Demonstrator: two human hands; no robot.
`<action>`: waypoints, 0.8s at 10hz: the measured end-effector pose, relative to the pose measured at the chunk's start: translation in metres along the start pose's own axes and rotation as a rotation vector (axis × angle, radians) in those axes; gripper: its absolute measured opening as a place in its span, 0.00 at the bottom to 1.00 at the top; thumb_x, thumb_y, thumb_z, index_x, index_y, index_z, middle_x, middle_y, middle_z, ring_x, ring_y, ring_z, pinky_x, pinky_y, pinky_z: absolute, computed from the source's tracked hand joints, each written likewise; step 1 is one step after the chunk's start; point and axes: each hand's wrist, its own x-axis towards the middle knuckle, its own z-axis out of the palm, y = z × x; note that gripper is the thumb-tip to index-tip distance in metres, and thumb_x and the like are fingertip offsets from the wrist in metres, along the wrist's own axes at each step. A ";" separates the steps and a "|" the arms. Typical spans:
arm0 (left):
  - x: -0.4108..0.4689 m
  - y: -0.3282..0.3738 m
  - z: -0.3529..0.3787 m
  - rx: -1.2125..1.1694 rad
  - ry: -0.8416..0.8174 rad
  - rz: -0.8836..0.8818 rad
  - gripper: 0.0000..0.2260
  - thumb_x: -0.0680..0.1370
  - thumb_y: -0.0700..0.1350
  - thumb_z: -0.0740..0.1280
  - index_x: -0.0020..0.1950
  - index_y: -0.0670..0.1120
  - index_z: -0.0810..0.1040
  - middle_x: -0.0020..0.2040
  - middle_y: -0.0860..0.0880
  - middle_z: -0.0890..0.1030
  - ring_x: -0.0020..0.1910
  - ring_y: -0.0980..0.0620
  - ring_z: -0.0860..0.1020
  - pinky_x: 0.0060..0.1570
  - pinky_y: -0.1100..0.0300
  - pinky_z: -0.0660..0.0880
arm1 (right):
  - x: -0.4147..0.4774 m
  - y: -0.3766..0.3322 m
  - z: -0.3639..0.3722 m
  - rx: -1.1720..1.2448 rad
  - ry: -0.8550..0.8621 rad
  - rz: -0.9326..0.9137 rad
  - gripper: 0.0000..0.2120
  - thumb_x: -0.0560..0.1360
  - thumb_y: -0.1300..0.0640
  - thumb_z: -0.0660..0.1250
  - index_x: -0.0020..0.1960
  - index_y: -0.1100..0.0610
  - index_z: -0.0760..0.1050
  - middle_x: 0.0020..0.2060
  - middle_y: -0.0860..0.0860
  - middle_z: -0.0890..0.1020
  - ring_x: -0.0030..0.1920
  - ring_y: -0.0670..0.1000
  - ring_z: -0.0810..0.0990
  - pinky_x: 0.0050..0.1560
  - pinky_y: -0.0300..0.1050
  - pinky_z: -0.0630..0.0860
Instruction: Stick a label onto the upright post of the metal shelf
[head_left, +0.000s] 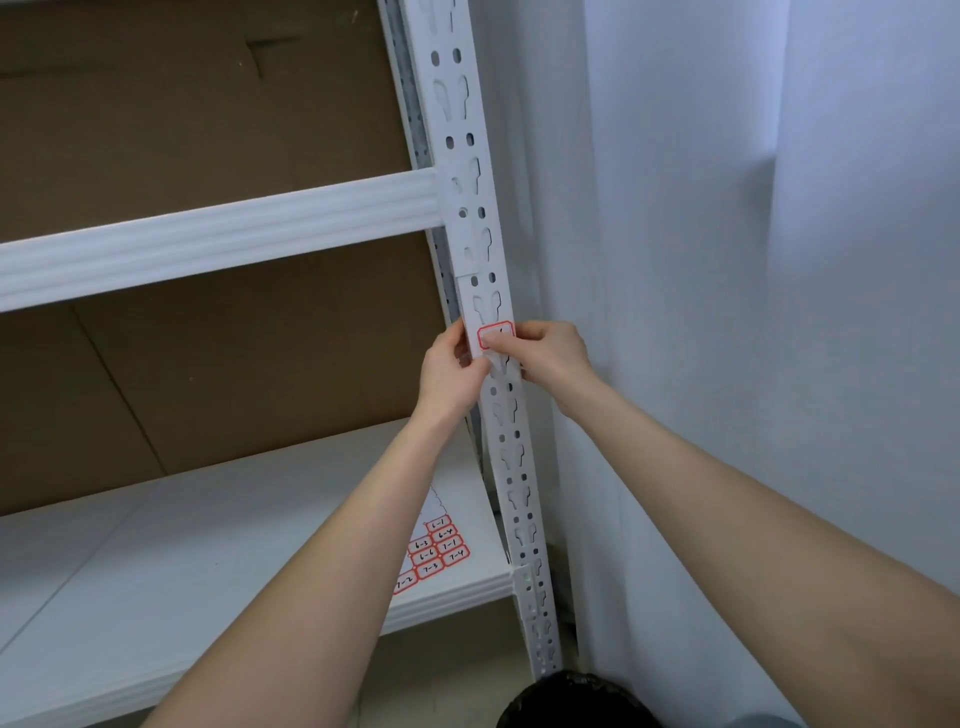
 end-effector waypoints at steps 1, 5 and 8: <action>0.002 0.000 0.001 -0.010 0.007 -0.007 0.22 0.76 0.33 0.62 0.69 0.47 0.72 0.62 0.49 0.79 0.60 0.53 0.77 0.59 0.53 0.76 | 0.002 -0.003 0.004 -0.022 0.069 -0.003 0.15 0.67 0.49 0.75 0.52 0.53 0.82 0.48 0.50 0.85 0.47 0.50 0.83 0.52 0.52 0.80; 0.002 0.002 0.001 -0.013 0.032 -0.009 0.17 0.77 0.37 0.64 0.65 0.46 0.75 0.59 0.48 0.81 0.57 0.53 0.79 0.59 0.54 0.76 | 0.004 0.008 0.000 0.055 0.004 0.027 0.14 0.71 0.53 0.69 0.55 0.54 0.81 0.50 0.51 0.85 0.52 0.52 0.83 0.59 0.54 0.77; 0.003 0.001 -0.009 -0.102 0.145 -0.134 0.24 0.81 0.47 0.61 0.75 0.45 0.60 0.70 0.47 0.71 0.67 0.50 0.71 0.68 0.50 0.68 | -0.011 -0.001 -0.007 0.071 0.105 0.091 0.09 0.79 0.53 0.59 0.47 0.53 0.78 0.52 0.55 0.83 0.55 0.57 0.81 0.59 0.55 0.77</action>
